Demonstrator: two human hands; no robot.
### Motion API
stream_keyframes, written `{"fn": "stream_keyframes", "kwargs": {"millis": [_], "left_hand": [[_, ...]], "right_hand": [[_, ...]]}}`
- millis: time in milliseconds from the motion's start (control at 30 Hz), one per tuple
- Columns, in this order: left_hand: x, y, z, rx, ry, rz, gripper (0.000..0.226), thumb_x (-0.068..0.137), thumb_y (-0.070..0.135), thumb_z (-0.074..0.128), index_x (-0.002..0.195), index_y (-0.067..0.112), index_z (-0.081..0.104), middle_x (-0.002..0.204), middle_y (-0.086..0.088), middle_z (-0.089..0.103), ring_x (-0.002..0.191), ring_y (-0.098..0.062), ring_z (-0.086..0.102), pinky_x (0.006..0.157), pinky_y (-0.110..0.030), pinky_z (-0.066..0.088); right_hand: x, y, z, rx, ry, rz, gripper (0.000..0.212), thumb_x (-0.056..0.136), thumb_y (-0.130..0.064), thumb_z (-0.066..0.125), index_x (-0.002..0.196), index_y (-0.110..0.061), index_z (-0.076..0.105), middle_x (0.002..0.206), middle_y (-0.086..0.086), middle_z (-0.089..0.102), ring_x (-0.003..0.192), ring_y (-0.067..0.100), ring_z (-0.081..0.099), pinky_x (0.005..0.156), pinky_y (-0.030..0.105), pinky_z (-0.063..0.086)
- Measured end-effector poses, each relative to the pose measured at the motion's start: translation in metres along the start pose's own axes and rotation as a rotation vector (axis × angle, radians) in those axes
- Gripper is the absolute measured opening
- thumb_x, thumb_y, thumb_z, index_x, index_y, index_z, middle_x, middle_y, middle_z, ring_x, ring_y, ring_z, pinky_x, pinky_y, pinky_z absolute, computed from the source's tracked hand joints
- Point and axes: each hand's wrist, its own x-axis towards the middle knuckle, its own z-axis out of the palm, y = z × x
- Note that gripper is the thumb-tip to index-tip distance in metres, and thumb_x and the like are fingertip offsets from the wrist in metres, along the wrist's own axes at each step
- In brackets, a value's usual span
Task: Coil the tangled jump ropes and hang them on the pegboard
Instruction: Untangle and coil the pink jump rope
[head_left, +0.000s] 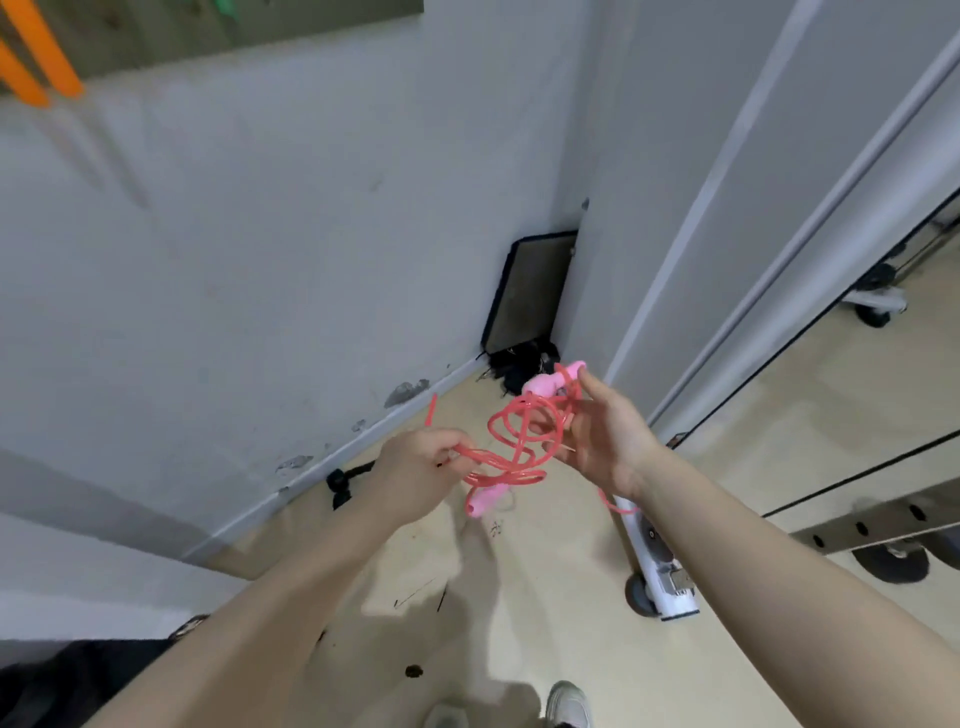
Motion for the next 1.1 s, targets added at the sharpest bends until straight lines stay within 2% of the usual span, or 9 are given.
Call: {"fn": "stream_keyframes", "kwargs": {"millis": [200, 433, 533, 633, 700, 800, 900, 1000, 1100], "left_hand": [[0.005, 0.06, 0.01, -0.499, 0.065, -0.169, 0.043, 0.098, 0.034, 0.042, 0.06, 0.017, 0.052, 0.043, 0.012, 0.034, 0.045, -0.008, 0.032, 0.055, -0.026, 0.027], [0.012, 0.111, 0.021, -0.84, 0.238, -0.328, 0.036, 0.101, 0.035, 0.033, 0.078, 0.016, 0.054, 0.064, -0.003, 0.069, 0.056, -0.014, 0.066, 0.056, -0.023, 0.048], [0.008, 0.118, 0.025, -0.897, 0.282, -0.353, 0.039, 0.101, 0.038, 0.029, 0.084, 0.016, 0.057, 0.066, -0.003, 0.072, 0.06, -0.013, 0.069, 0.06, -0.025, 0.048], [0.004, 0.116, 0.028, -0.833, 0.369, -0.372, 0.04, 0.102, 0.036, 0.028, 0.087, 0.014, 0.058, 0.05, 0.002, 0.066, 0.046, -0.008, 0.063, 0.049, -0.02, 0.043], [0.003, 0.113, 0.031, -0.723, 0.474, -0.394, 0.039, 0.101, 0.033, 0.033, 0.086, 0.009, 0.059, 0.036, 0.006, 0.051, 0.034, -0.009, 0.047, 0.039, -0.017, 0.033], [-0.003, 0.11, 0.037, -0.568, 0.589, -0.415, 0.038, 0.098, 0.027, 0.041, 0.068, 0.011, 0.059, 0.034, 0.011, 0.044, 0.044, -0.008, 0.037, 0.048, -0.019, 0.03], [-0.008, 0.112, 0.044, -0.687, 0.575, -0.439, 0.032, 0.096, 0.02, 0.046, 0.064, 0.015, 0.048, 0.058, 0.002, 0.049, 0.056, -0.014, 0.042, 0.056, -0.024, 0.034], [-0.009, 0.122, 0.06, -0.553, 0.522, -0.408, 0.003, 0.093, 0.011, 0.051, 0.096, 0.011, 0.05, 0.087, -0.005, 0.051, 0.076, -0.016, 0.048, 0.07, -0.026, 0.036], [-0.018, 0.144, 0.077, -0.218, 0.632, -0.122, 0.031, 0.087, 0.007, 0.057, 0.115, 0.015, 0.047, 0.106, 0.004, 0.045, 0.095, -0.01, 0.048, 0.087, -0.022, 0.037]], "right_hand": [[-0.02, -0.012, -0.015, -0.061, -0.345, 0.095, 0.076, 0.07, -0.07, 0.056, 0.121, -0.015, 0.061, 0.122, 0.01, 0.062, 0.106, 0.025, 0.063, 0.095, 0.037, 0.047], [-0.036, -0.02, -0.029, 0.03, -0.542, 0.087, 0.101, 0.051, -0.036, 0.091, 0.135, -0.006, 0.043, 0.122, 0.02, 0.059, 0.108, 0.032, 0.063, 0.089, 0.051, 0.052], [-0.046, -0.027, -0.035, -0.041, -0.557, 0.067, 0.072, 0.066, -0.01, 0.081, 0.129, -0.006, 0.046, 0.113, 0.017, 0.064, 0.102, 0.028, 0.066, 0.083, 0.046, 0.055], [-0.054, -0.04, -0.035, -0.212, -0.429, -0.001, 0.023, 0.087, 0.005, 0.052, 0.108, -0.002, 0.059, 0.09, 0.012, 0.072, 0.077, 0.02, 0.071, 0.065, 0.03, 0.059], [-0.06, -0.048, -0.039, -0.289, -0.361, -0.014, 0.018, 0.093, 0.001, 0.045, 0.1, -0.001, 0.061, 0.075, 0.009, 0.072, 0.061, 0.016, 0.069, 0.052, 0.024, 0.057], [-0.069, -0.052, -0.047, -0.394, -0.32, -0.071, 0.022, 0.096, -0.001, 0.043, 0.09, -0.006, 0.063, 0.066, 0.002, 0.071, 0.057, 0.01, 0.067, 0.051, 0.019, 0.053], [-0.073, -0.054, -0.051, -0.392, -0.216, -0.157, 0.031, 0.096, 0.001, 0.037, 0.083, -0.009, 0.062, 0.066, 0.003, 0.071, 0.056, 0.009, 0.064, 0.05, 0.017, 0.048], [-0.077, -0.054, -0.053, -0.231, -0.157, -0.081, 0.029, 0.098, -0.001, 0.034, 0.083, -0.009, 0.058, 0.065, 0.008, 0.071, 0.048, 0.011, 0.061, 0.044, 0.016, 0.049], [-0.081, -0.054, -0.054, 0.045, -0.223, -0.02, 0.024, 0.098, -0.001, 0.032, 0.096, -0.006, 0.055, 0.072, 0.014, 0.072, 0.053, 0.017, 0.067, 0.053, 0.022, 0.055]]}}
